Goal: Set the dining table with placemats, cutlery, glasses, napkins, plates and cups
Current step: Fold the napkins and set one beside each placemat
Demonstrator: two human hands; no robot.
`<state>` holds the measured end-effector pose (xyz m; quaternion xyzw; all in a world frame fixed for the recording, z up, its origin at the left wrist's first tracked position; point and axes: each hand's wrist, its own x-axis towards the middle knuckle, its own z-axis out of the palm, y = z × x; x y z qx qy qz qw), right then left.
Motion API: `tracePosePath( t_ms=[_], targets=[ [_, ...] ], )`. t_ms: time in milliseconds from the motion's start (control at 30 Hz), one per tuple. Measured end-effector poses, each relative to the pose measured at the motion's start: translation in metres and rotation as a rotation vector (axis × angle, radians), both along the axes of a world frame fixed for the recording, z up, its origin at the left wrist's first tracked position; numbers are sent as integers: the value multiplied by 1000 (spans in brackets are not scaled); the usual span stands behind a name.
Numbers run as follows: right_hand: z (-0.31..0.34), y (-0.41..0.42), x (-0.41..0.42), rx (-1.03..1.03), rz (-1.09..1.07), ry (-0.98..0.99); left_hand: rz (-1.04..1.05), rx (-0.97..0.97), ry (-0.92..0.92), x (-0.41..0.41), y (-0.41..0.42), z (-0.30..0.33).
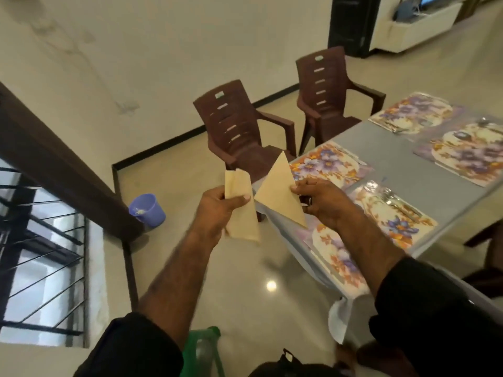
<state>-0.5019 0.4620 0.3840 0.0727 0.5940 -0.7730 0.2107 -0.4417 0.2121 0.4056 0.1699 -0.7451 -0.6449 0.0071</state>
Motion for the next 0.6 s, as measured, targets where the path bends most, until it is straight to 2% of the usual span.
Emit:
tracePosePath(
  t_ms=[133,400,600],
  targets=[
    [-10,60,-29,15,-23,0,1,-72,34,-40,60,1],
    [-30,209,-106,122,-113,16,-21,-56,-28,-152,207,-33],
    [-7,324,-182,330,-291,193,-106,79,-3,-248,302,-20]
  ],
)
